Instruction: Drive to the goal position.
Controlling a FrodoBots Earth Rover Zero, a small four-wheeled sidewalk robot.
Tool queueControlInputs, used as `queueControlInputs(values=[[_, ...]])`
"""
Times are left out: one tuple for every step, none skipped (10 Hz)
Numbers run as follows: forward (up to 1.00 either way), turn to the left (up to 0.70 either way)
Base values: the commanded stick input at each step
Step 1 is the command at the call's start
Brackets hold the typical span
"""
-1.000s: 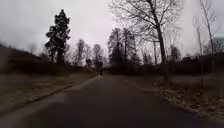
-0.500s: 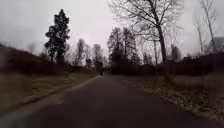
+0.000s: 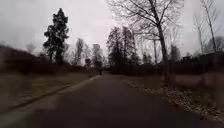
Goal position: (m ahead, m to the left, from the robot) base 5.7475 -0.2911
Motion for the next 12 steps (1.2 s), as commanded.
queueControlInputs(values=[[0.45,0.0],[0.45,0.0],[0.45,0.0],[0.45,0.0],[0.45,0.0],[0.45,0.0],[0.45,0.0],[0.45,0.0],[0.45,0.0],[0.45,0.0],[0.45,0.0],[0.45,0.0]])
